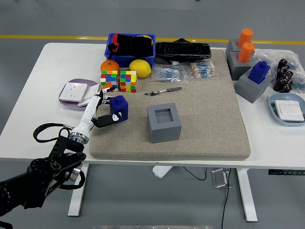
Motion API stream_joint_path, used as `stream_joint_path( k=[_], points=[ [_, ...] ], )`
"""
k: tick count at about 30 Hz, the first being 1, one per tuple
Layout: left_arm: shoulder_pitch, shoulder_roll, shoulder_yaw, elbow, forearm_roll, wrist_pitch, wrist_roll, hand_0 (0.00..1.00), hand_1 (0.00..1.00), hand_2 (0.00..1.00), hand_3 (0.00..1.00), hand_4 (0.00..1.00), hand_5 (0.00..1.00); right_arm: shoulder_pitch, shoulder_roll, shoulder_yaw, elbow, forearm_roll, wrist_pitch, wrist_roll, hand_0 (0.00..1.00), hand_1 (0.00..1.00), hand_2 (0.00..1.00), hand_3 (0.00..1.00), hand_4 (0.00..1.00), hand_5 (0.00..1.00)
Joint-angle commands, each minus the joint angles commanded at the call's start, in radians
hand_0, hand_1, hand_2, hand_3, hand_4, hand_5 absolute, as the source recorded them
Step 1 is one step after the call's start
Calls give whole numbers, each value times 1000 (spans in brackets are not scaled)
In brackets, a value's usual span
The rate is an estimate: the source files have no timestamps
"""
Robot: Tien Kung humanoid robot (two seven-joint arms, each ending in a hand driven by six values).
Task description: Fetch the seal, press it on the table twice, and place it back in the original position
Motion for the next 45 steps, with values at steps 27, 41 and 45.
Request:
stream_joint_path(
  k=[27, 41, 45],
  points=[
    [-54, 87, -93, -441, 191, -26, 88, 838, 500, 424, 867, 675, 2, 0, -3, 2, 1, 0, 0, 0, 830, 761, 753, 694, 748, 378],
    [-76, 32, 0, -380, 159, -36, 96, 836, 504, 434, 864, 678, 2, 1, -2, -5, 0, 1, 1, -1, 832, 761, 753, 694, 747, 377],
    [-78, 16, 10, -356, 144, -34, 91, 836, 515, 437, 864, 682, 2, 3, -3, -5, 0, 2, 0, -1, 831, 761, 753, 694, 747, 378]
  ],
)
